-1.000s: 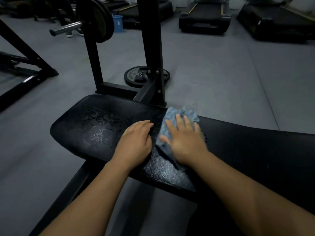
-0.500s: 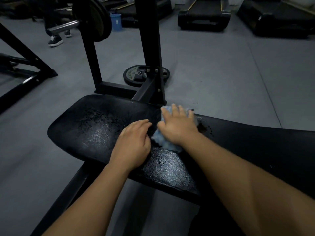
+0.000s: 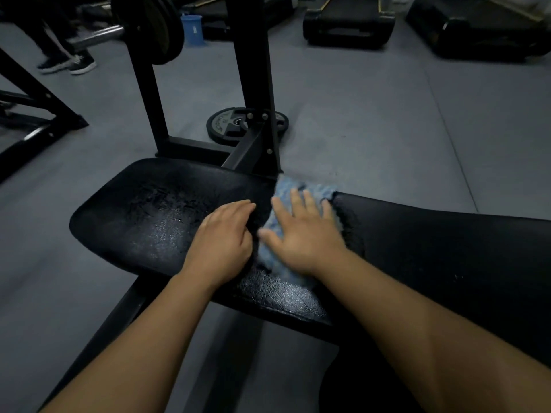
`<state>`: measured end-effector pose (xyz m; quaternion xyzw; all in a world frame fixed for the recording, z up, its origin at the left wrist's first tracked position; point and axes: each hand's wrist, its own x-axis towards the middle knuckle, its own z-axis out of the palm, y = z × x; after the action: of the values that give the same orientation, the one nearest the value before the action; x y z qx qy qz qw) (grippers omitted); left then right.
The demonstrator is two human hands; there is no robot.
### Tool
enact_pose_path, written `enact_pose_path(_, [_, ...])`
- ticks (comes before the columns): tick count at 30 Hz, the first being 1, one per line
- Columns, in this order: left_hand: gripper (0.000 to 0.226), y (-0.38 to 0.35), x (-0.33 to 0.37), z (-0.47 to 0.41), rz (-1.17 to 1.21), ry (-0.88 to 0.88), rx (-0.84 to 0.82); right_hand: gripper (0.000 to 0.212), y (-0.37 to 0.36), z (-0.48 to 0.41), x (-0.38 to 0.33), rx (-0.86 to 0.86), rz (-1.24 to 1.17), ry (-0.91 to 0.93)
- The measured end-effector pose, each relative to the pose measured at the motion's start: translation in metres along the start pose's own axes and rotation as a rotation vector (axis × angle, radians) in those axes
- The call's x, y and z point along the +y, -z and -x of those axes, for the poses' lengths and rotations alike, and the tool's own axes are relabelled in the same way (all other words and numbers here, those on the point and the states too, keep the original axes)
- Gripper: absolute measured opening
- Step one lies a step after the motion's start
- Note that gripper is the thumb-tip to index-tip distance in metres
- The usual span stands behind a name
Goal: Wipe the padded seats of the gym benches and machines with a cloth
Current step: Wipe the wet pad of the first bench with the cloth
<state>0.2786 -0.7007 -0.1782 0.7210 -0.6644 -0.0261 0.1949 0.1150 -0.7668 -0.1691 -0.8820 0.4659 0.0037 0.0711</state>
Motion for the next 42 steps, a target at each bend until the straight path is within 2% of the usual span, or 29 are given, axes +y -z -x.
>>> enact_pose_path(2, [0.061,-0.001,-0.002,-0.001,0.013,-0.004,0.005,0.072,-0.001,0.045,-0.005,0.010,0.003,0.177])
enact_pose_path(4, [0.060,-0.001,-0.003,-0.001,0.011,-0.005,0.011,0.071,0.000,0.081,0.011,0.002,-0.003,0.252])
enact_pose_path(7, [0.055,-0.001,-0.001,0.000,0.010,-0.002,0.006,0.071,0.004,0.067,0.041,-0.009,0.014,0.118])
enact_pose_path(10, [0.055,0.000,0.000,0.001,0.008,-0.017,0.003,0.074,0.002,0.032,0.019,0.006,-0.009,-0.066])
enact_pose_path(11, [0.055,0.001,0.001,0.001,0.005,-0.021,-0.003,0.076,-0.001,0.032,0.004,0.009,-0.016,-0.062])
enact_pose_path(13, [0.056,0.003,0.004,0.002,0.006,-0.031,-0.027,0.075,-0.009,0.057,-0.015,0.020,-0.011,0.090])
enact_pose_path(15, [0.062,0.000,0.012,0.003,0.019,-0.063,-0.057,0.072,-0.010,0.094,-0.005,0.062,-0.004,0.206])
enact_pose_path(16, [0.065,-0.002,0.018,0.004,0.015,-0.086,-0.069,0.071,-0.008,0.101,0.010,0.064,-0.014,0.206])
enact_pose_path(19, [0.067,-0.011,0.030,0.009,-0.065,-0.118,-0.086,0.071,-0.002,0.080,0.050,0.022,0.003,0.001])
enact_pose_path(22, [0.066,-0.011,0.033,0.013,-0.094,-0.101,-0.092,0.071,0.000,0.048,0.036,0.019,-0.013,-0.157])
enact_pose_path(25, [0.067,-0.008,0.033,0.016,-0.107,-0.105,-0.123,0.073,-0.001,0.075,0.011,-0.004,-0.014,-0.013])
enact_pose_path(28, [0.068,-0.005,0.039,0.020,-0.122,-0.102,-0.154,0.077,0.003,0.124,0.033,-0.026,-0.006,0.138])
enact_pose_path(31, [0.061,-0.003,0.054,0.017,-0.114,-0.085,-0.152,0.076,0.008,0.112,0.070,0.006,-0.026,-0.004])
enact_pose_path(34, [0.059,-0.009,0.082,0.014,-0.077,-0.081,-0.148,0.069,0.006,0.081,0.062,0.015,-0.006,-0.163])
enact_pose_path(35, [0.059,-0.014,0.090,0.017,-0.065,-0.076,-0.151,0.070,0.003,0.082,0.054,0.023,0.003,-0.165])
enact_pose_path(37, [0.057,-0.022,0.098,0.025,-0.058,-0.078,-0.129,0.076,0.000,0.107,0.044,0.032,-0.004,-0.055])
enact_pose_path(39, [0.054,-0.025,0.098,0.032,-0.065,-0.094,-0.079,0.076,0.003,0.138,0.058,0.021,-0.061,0.028])
enact_pose_path(42, [0.052,-0.027,0.097,0.032,-0.064,-0.112,-0.020,0.074,0.011,0.126,0.094,0.087,-0.093,-0.091])
